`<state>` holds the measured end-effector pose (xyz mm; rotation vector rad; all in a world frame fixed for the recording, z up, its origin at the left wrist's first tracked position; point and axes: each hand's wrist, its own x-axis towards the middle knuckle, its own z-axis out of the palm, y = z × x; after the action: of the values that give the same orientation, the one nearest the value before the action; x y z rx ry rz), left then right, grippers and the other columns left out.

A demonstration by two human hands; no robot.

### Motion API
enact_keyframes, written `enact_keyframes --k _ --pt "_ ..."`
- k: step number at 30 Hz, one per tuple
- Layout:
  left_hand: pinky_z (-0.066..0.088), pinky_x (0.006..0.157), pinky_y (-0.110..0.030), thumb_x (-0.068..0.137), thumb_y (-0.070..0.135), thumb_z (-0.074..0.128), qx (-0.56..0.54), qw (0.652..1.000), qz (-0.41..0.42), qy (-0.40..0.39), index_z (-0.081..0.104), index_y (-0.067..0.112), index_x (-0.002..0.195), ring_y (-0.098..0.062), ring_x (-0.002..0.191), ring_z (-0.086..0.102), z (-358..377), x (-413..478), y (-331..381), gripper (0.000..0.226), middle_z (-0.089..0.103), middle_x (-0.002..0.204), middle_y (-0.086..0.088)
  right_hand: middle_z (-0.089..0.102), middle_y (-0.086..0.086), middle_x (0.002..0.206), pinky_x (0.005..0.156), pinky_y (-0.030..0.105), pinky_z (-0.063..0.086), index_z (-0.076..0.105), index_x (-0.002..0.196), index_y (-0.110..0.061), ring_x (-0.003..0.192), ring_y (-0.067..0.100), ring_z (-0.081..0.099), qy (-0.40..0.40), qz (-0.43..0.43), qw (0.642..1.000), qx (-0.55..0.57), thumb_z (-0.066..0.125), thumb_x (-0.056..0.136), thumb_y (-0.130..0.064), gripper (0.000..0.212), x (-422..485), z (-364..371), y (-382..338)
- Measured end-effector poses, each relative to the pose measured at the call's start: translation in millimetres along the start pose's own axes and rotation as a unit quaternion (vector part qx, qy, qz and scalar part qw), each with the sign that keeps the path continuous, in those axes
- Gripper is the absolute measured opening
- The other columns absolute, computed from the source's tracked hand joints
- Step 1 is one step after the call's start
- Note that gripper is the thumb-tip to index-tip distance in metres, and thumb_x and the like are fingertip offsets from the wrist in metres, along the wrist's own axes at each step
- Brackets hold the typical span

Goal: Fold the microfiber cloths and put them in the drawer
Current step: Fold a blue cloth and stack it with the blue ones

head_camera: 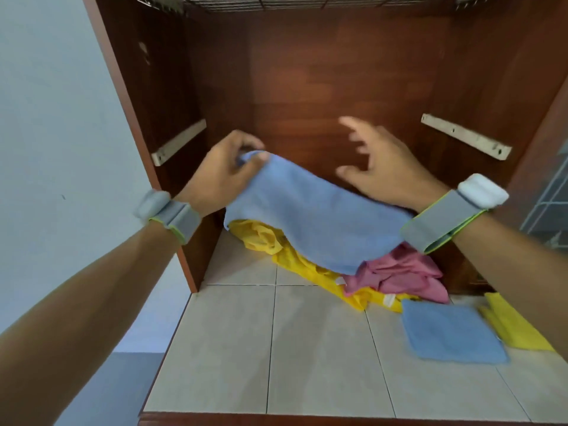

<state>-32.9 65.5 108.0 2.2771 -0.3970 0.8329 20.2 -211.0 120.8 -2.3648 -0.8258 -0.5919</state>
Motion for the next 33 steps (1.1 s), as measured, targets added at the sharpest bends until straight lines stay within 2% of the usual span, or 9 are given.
enact_keyframes --k 2,6,10,14,17,21,24,27,33 --pt "0.041 0.062 -0.014 0.096 0.04 0.057 -0.01 1.0 0.014 -0.012 0.059 0.013 0.093 0.003 0.066 0.051 16.0 9.8 27.5 0.027 0.056 0.076 0.01 0.066 0.005 0.117 0.09 0.032 0.053 0.046 0.14 -0.024 0.099 0.01 0.065 -0.034 -0.089 0.991 0.093 0.076 0.079 -0.03 0.068 2.6 12.8 -37.6" --pt "0.039 0.061 -0.02 0.097 0.045 0.052 -0.164 0.986 -0.04 -0.001 0.049 0.018 0.078 -0.003 0.061 0.044 23.5 17.9 51.4 0.034 0.047 0.07 0.007 0.066 -0.011 0.061 0.056 0.035 0.053 0.069 0.099 -0.016 0.052 0.009 0.061 -0.001 -0.079 0.979 0.189 0.068 0.088 -0.023 0.013 13.6 5.4 -66.3" --pt "0.038 0.06 -0.017 0.082 0.045 0.073 -0.164 0.978 -0.08 -0.097 0.054 0.017 0.092 -0.003 0.063 0.044 19.1 0.8 31.5 0.036 0.051 0.077 0.004 0.07 0.006 0.081 0.067 0.032 0.061 0.071 0.095 -0.012 0.064 0.013 0.069 -0.047 0.043 0.949 0.308 0.066 0.092 -0.024 0.014 17.1 -8.1 -55.2" --pt "0.038 0.06 -0.015 0.099 0.041 0.049 -0.168 0.983 -0.073 -0.002 0.044 0.012 0.092 -0.003 0.062 0.042 30.0 -2.0 45.2 0.03 0.042 0.076 0.001 0.071 0.012 0.102 0.08 0.04 0.059 0.064 0.104 -0.012 0.089 0.019 0.069 -0.256 0.086 0.892 0.363 0.071 0.082 -0.035 0.033 4.5 12.5 -56.6" --pt "0.041 0.072 -0.014 0.101 0.039 0.046 -0.171 0.981 -0.09 0.026 0.042 0.015 0.088 0.004 0.07 0.048 27.6 3.1 57.5 0.028 0.045 0.082 0.003 0.066 0.031 0.103 0.076 0.053 0.055 0.058 0.106 0.008 0.091 0.026 0.067 -0.193 0.054 0.917 0.346 0.074 0.084 -0.021 0.04 1.7 33.8 -60.3" --pt "0.051 0.066 -0.024 0.081 0.02 0.079 -0.251 0.95 -0.135 -0.124 0.043 0.008 0.115 -0.01 0.075 0.059 19.4 -8.9 47.2 0.051 0.06 0.088 -0.002 0.062 0.011 0.075 0.056 0.026 0.051 0.064 0.095 0.003 0.066 0.009 0.059 -0.162 0.066 0.926 0.333 0.066 0.091 -0.019 0.023 -0.5 31.2 -48.0" --pt "0.048 0.064 -0.033 0.073 0.025 0.084 0.025 0.973 -0.08 -0.215 0.055 0.011 0.093 -0.017 0.074 0.058 18.6 -17.9 20.8 0.038 0.061 0.084 0.0 0.052 0.004 0.071 0.052 0.021 0.045 0.065 0.088 -0.005 0.063 0.009 0.051 -0.134 0.09 0.929 0.334 0.063 0.093 -0.027 0.023 1.2 31.3 -38.3" --pt "0.044 0.063 -0.031 0.081 0.037 0.071 0.219 0.931 -0.105 -0.272 0.054 0.013 0.075 -0.027 0.073 0.058 23.1 -28.3 -13.3 0.03 0.062 0.076 -0.007 0.057 0.004 0.079 0.059 0.027 0.048 0.063 0.088 -0.021 0.07 0.013 0.055 -0.088 0.116 0.928 0.342 0.061 0.094 -0.022 0.007 6.6 28.7 -28.2" --pt "0.046 0.063 -0.041 0.09 0.044 0.056 0.103 0.981 -0.148 -0.075 0.061 0.01 0.077 -0.025 0.067 0.057 -8.6 -29.6 -62.0 0.037 0.06 0.07 -0.011 0.058 0.004 0.08 0.054 0.026 0.055 0.053 0.086 -0.023 0.058 0.01 0.063 0.052 0.203 0.907 0.366 0.052 0.097 -0.014 0.014 22.9 8.4 -5.2"
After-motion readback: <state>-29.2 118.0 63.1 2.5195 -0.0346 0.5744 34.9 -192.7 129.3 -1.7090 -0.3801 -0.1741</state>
